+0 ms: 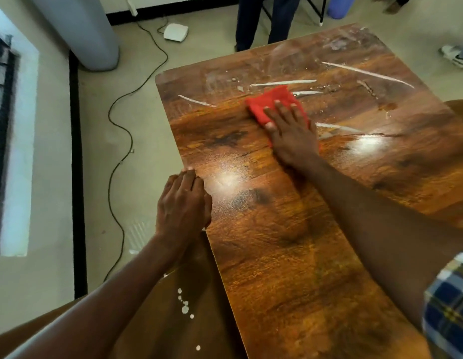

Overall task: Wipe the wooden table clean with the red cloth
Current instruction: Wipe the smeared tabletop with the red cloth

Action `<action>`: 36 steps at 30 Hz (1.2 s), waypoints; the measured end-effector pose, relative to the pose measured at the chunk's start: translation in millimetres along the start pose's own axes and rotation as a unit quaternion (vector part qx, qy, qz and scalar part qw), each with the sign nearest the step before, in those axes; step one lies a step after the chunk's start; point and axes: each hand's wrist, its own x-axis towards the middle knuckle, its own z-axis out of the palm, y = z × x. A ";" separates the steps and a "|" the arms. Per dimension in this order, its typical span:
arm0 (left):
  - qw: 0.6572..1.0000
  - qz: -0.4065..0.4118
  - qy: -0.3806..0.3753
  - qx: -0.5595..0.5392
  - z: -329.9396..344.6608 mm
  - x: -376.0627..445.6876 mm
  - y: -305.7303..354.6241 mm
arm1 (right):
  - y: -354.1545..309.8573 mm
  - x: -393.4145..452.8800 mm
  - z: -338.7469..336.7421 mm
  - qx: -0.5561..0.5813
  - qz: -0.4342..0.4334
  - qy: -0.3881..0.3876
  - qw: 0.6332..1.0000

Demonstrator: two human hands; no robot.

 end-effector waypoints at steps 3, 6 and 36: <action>1.000 -0.016 -0.004 -0.015 -0.9 2.5 2.1 | 22.5 -0.2 -8.2 0.013 0.099 0.015 0.995; 0.998 -0.043 -0.008 -0.035 -6.0 4.1 9.0 | -21.4 -12.4 1.2 0.010 0.101 0.015 0.995; 0.983 0.031 0.003 -0.183 49.7 154.4 133.4 | 162.7 36.4 -47.0 0.013 0.122 0.036 0.992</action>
